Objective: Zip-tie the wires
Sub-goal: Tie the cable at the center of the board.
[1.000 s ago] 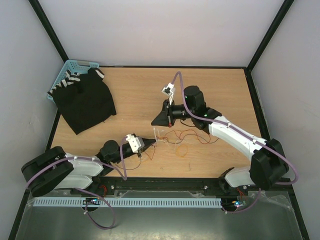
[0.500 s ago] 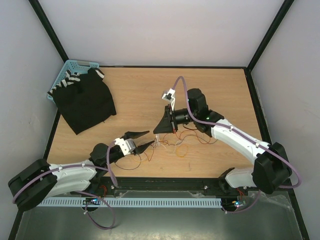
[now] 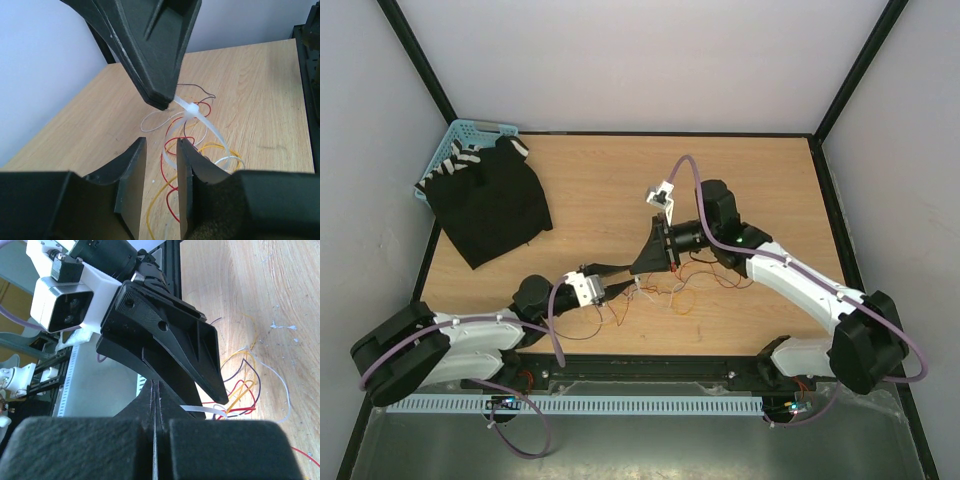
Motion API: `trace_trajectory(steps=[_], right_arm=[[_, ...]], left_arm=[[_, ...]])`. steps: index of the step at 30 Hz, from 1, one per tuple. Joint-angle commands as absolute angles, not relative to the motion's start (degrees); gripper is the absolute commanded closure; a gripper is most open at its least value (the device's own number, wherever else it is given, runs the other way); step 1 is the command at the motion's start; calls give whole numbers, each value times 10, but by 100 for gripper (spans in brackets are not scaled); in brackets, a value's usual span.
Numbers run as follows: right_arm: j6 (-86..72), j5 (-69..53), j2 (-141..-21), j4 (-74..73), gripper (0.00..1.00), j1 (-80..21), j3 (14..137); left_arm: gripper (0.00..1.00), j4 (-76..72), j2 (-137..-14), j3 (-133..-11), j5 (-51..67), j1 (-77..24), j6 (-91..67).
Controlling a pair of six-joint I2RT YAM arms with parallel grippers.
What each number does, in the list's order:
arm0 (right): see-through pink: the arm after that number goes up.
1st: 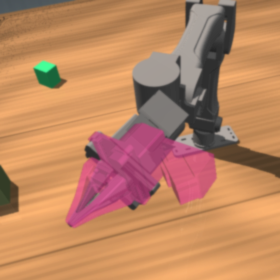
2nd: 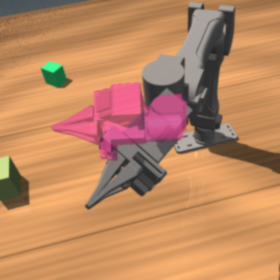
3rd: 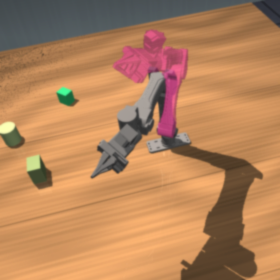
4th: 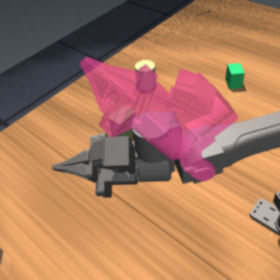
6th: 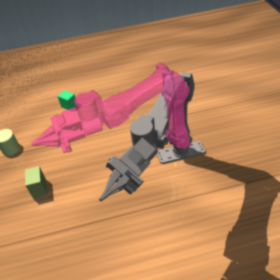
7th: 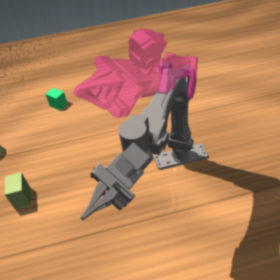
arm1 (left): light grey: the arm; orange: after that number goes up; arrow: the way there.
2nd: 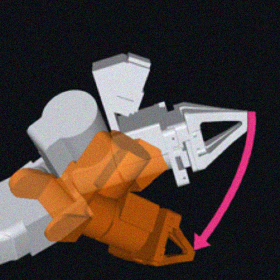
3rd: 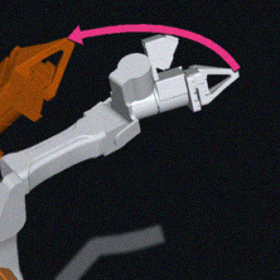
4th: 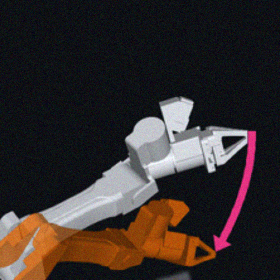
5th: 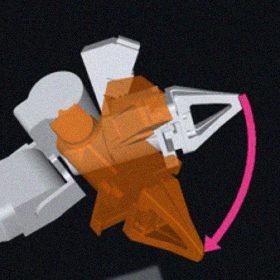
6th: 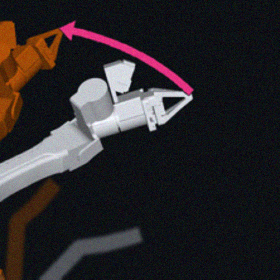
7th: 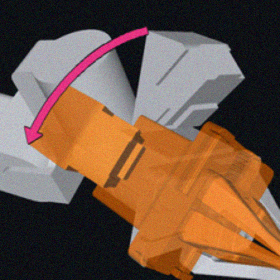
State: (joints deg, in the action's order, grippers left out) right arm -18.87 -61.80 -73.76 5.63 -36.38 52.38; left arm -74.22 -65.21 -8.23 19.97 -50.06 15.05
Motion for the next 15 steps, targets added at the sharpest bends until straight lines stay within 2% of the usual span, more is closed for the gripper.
trace_trajectory(steps=[1, 6, 10, 13, 15], right_arm=[[-199, -641, -716, 68, 100, -363, 511], [-202, -642, -714, 74, 100, -363, 506], [-205, -621, -714, 77, 100, -362, 505], [-213, -597, -715, 86, 100, -362, 504], [-223, -590, -717, 97, 100, -362, 501]], left_arm=[[66, -757, -665, -108, 219, -499, 163], [65, -757, -666, -117, 229, -499, 163], [69, -757, -667, -125, 247, -501, 151], [82, -758, -664, -125, 250, -508, 147], [94, -758, -662, -123, 250, -511, 143]])
